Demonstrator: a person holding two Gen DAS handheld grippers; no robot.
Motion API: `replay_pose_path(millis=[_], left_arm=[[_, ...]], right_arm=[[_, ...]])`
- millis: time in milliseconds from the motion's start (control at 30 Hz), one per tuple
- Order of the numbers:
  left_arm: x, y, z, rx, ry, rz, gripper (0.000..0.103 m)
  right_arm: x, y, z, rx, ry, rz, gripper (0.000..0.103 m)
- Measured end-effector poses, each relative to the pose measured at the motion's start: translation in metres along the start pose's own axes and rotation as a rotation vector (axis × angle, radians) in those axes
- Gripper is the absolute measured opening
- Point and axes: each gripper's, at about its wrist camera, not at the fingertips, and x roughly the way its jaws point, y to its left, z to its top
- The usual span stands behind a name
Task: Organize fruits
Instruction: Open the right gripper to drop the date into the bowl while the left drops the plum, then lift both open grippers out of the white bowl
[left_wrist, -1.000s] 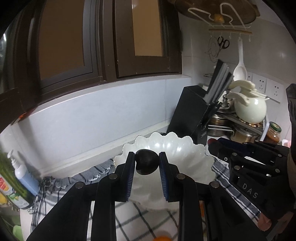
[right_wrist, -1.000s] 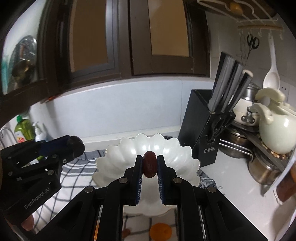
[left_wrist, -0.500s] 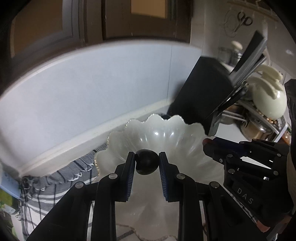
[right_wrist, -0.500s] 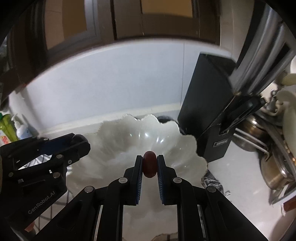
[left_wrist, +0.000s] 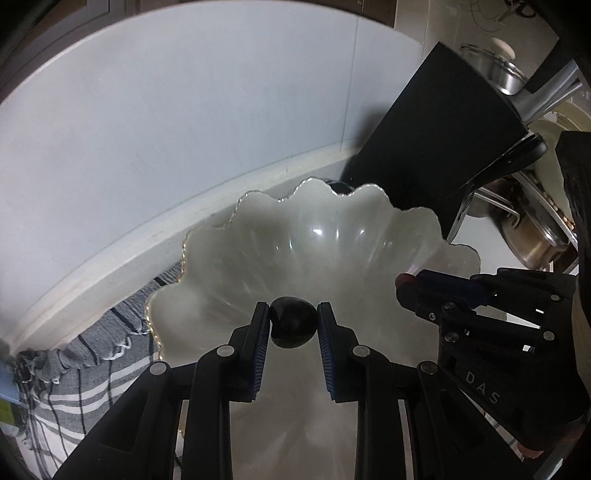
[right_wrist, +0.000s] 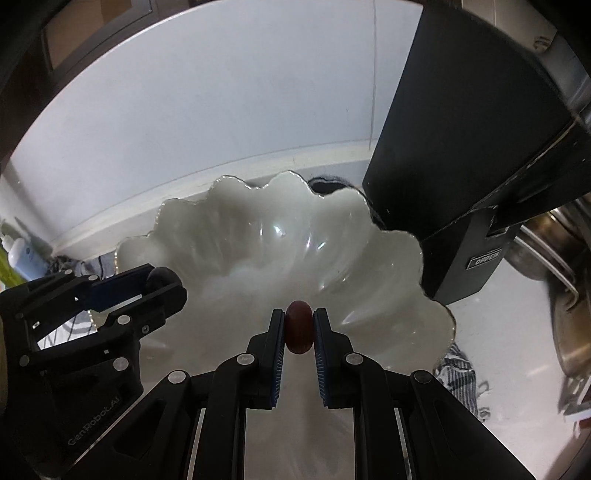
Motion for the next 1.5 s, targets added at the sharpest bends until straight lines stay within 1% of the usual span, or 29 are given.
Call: replay_pose_path(millis=[133, 167, 200, 233, 267, 300, 333, 400, 500, 533, 700, 800, 967, 1200, 1400, 1500], left_arm=[[0.007, 0.0, 0.001, -0.001, 0.016, 0.008, 0.028], [0.008, 0.001, 0.0, -0.002, 0.022, 0.012, 0.032], [0.008, 0.001, 0.0, -0.002, 0.024, 0.023, 0.037], [0.008, 0.001, 0.0, -0.002, 0.023, 0.034, 0.039], [0.008, 0.002, 0.0, -0.002, 0.021, 0.038, 0.041], [0.006, 0.002, -0.001, -0.001, 0.02, 0.044, 0.043], [0.004, 0.002, -0.001, 0.0, 0.02, 0.056, 0.044], [-0.002, 0.003, -0.003, 0.0, 0.015, 0.076, 0.049], [-0.015, 0.005, -0.005, -0.008, -0.001, 0.077, 0.056], [-0.02, 0.006, -0.006, -0.012, -0.006, 0.08, 0.056], [-0.054, 0.007, -0.014, -0.016, -0.072, 0.096, 0.06], [-0.078, 0.006, -0.02, -0.014, -0.121, 0.095, 0.064], [-0.116, 0.001, -0.033, -0.005, -0.201, 0.093, 0.065], [-0.157, -0.005, -0.052, -0.011, -0.274, 0.076, 0.067], [-0.191, -0.009, -0.076, -0.005, -0.321, 0.076, 0.068], [-0.205, -0.009, -0.088, -0.01, -0.337, 0.076, 0.068]], right_arm=[[0.005, -0.003, 0.001, 0.01, 0.016, 0.0, 0.018], [0.006, -0.004, 0.001, 0.016, 0.019, 0.001, 0.019], [0.007, -0.005, 0.002, 0.02, 0.021, 0.002, 0.026], [0.008, -0.006, 0.002, 0.025, 0.024, -0.001, 0.039], [0.008, -0.007, 0.003, 0.031, 0.019, -0.009, 0.043], [0.007, -0.006, 0.004, 0.032, 0.014, -0.016, 0.045], [0.005, -0.007, 0.003, 0.03, 0.011, -0.023, 0.045], [-0.002, -0.007, 0.002, 0.03, 0.002, -0.029, 0.045], [-0.014, -0.008, -0.001, 0.034, -0.023, -0.037, 0.045], [-0.019, -0.007, -0.002, 0.032, -0.031, -0.039, 0.045], [-0.051, -0.003, -0.011, 0.017, -0.096, -0.059, 0.045], [-0.07, 0.001, -0.018, 0.015, -0.136, -0.055, 0.045], [-0.107, 0.01, -0.03, 0.019, -0.221, -0.046, 0.045], [-0.159, 0.025, -0.053, 0.006, -0.333, -0.048, 0.045], [-0.193, 0.042, -0.08, -0.036, -0.395, -0.087, 0.045], [-0.205, 0.046, -0.093, -0.046, -0.414, -0.085, 0.045]])
